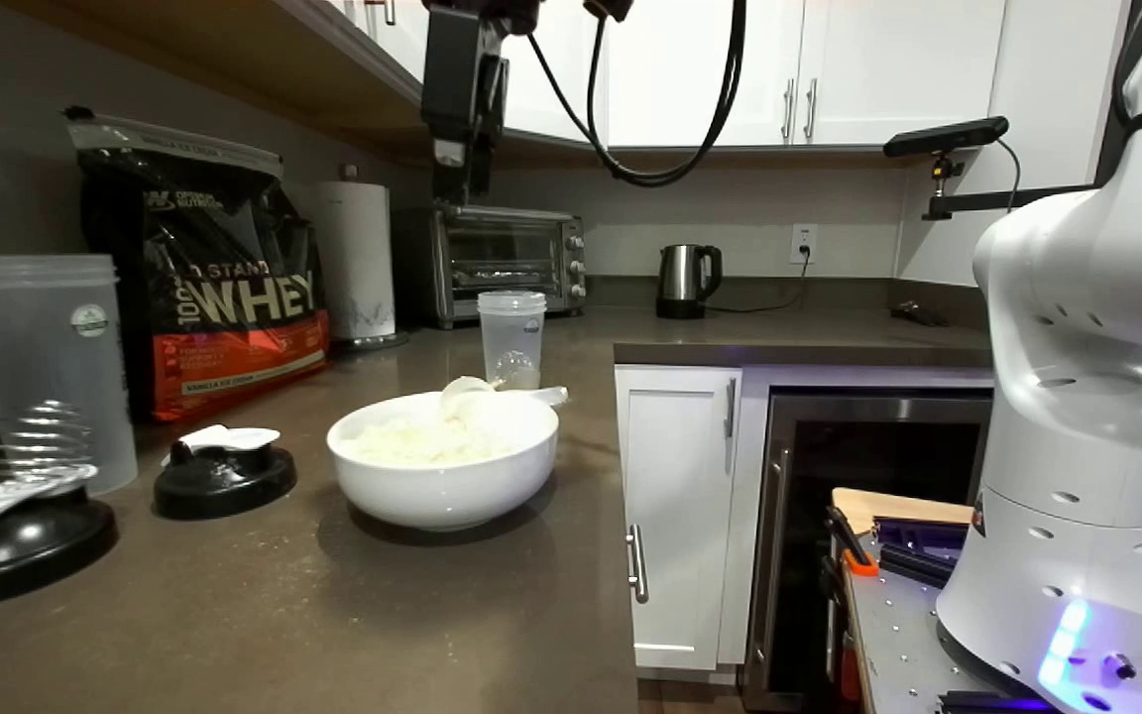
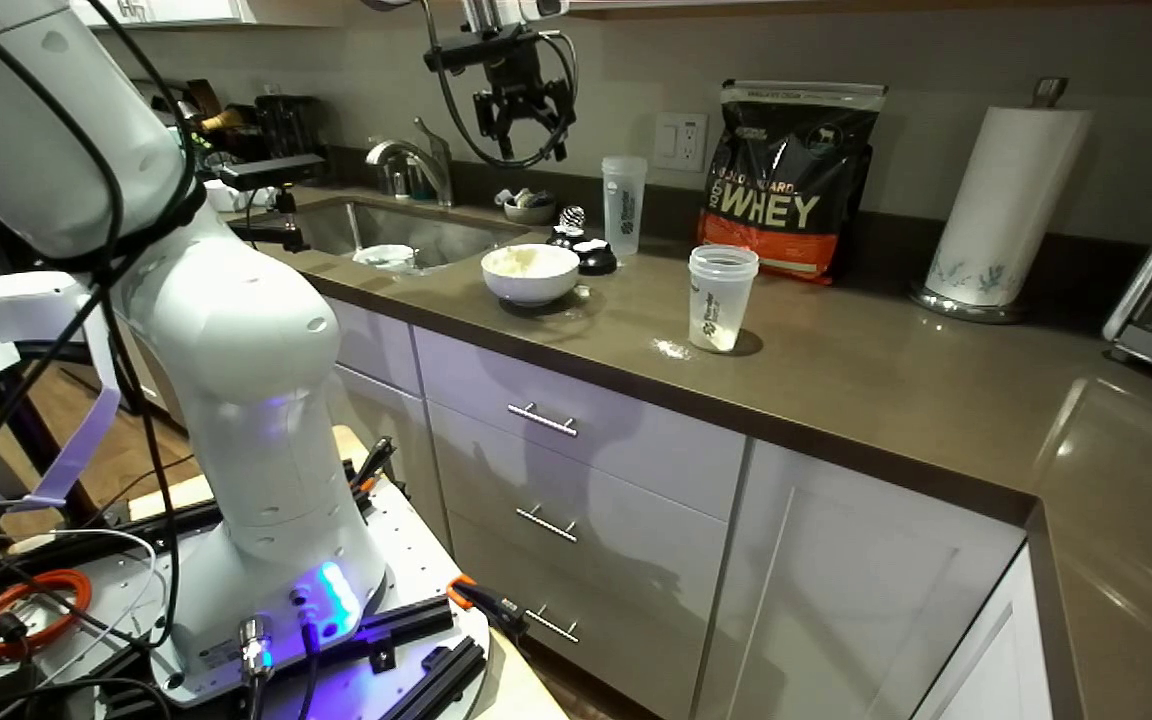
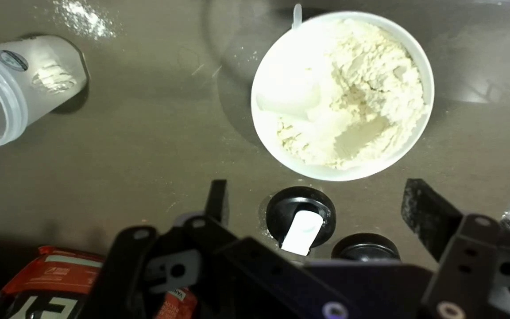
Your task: Place the black lid on the clear bottle on the right
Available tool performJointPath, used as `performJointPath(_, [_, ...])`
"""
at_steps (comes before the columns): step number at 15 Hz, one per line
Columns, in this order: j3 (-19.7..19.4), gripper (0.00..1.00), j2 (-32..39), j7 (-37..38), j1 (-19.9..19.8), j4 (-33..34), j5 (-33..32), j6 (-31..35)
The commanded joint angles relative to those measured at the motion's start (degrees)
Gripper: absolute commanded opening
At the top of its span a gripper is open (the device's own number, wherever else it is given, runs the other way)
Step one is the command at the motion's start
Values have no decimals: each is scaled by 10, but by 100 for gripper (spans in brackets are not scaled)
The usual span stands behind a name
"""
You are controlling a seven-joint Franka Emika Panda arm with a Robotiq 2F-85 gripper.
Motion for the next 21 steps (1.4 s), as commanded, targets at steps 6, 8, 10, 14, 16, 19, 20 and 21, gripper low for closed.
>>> performJointPath(6, [11, 100, 78, 72, 3, 16, -5, 143])
performJointPath(8, [14, 100, 98, 90, 4, 15, -4, 180])
performJointPath(10, [16, 100, 121, 108, 6, 16, -7, 217])
performJointPath(14, [15, 100, 166, 122, 10, 28, -15, 257])
performJointPath(16, [12, 100, 187, 117, 11, 40, -20, 252])
performJointPath(19, [7, 100, 207, 115, 15, 49, -25, 247])
performJointPath(20, [6, 100, 214, 115, 16, 54, -30, 246])
performJointPath(21, [5, 100, 221, 112, 16, 59, -32, 246])
